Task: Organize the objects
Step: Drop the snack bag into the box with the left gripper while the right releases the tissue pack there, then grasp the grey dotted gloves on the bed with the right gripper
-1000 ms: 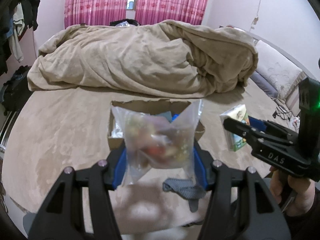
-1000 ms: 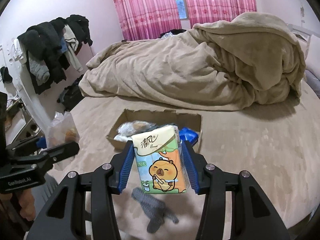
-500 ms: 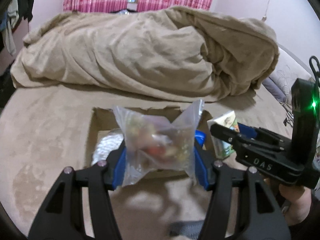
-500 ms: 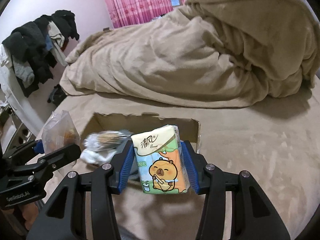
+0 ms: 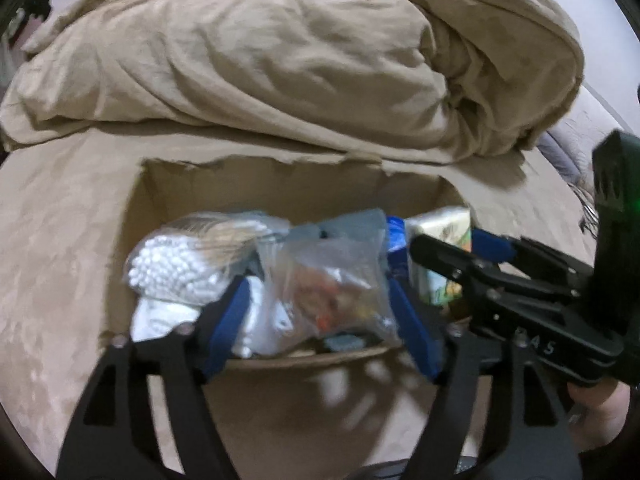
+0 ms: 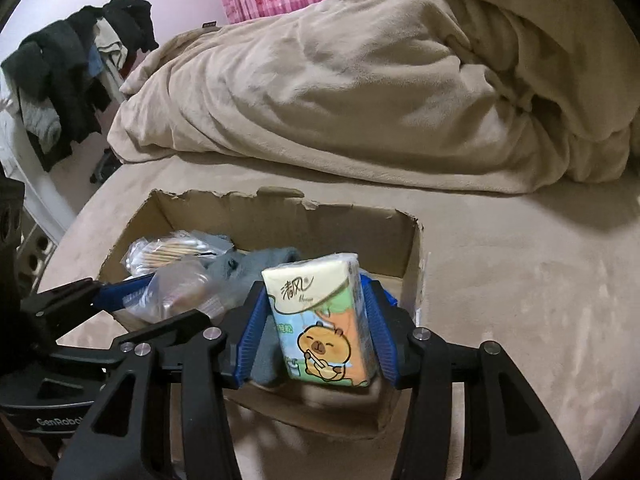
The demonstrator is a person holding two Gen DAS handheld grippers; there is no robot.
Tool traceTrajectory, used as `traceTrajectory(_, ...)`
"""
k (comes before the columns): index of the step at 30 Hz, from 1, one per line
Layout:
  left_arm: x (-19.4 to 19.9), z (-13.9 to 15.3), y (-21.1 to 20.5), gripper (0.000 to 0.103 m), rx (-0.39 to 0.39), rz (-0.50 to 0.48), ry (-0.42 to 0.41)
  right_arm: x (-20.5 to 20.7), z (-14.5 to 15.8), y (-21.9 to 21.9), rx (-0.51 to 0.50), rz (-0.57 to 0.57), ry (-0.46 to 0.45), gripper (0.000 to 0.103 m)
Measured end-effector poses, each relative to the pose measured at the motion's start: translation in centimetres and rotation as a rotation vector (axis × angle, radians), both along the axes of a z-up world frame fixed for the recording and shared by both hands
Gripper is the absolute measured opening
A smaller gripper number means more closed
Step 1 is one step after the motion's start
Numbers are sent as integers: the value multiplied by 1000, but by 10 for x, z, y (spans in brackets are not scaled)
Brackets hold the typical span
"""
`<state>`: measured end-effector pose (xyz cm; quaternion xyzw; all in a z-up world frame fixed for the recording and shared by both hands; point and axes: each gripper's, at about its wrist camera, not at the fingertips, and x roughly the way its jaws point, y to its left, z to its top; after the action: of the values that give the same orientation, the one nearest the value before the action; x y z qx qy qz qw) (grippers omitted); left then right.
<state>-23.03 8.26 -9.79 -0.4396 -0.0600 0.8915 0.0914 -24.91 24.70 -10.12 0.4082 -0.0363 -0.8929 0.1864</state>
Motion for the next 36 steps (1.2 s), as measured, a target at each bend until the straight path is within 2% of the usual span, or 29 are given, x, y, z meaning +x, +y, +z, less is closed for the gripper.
traceTrajectory(2,7,11,-4,81,11,8,23,1,3,3,-21,-1,-11,59)
traceTrajectory(4,17,26,-7,85,7,12,57,4,8,3,-19,4,-6,77)
traceTrajectory(6,29,41,-10,92,2,17,95,10,17,2,1,0,16,84)
traceTrajectory(9,49,62,-17,93,7,30,138,22,33,-1,10,3,32,84)
traceTrajectory(15,94,87,-42,93,16,85,143,56,60,0,37,-28,54,84)
traceTrajectory(22,149,99,-63,93,-19,118,153,108,84,-2,72,-66,74,84)
traceTrajectory(25,167,101,-71,93,-6,133,141,125,93,-5,80,-62,89,84)
traceTrajectory(36,220,115,-63,93,-23,87,167,179,117,-13,88,-44,118,84)
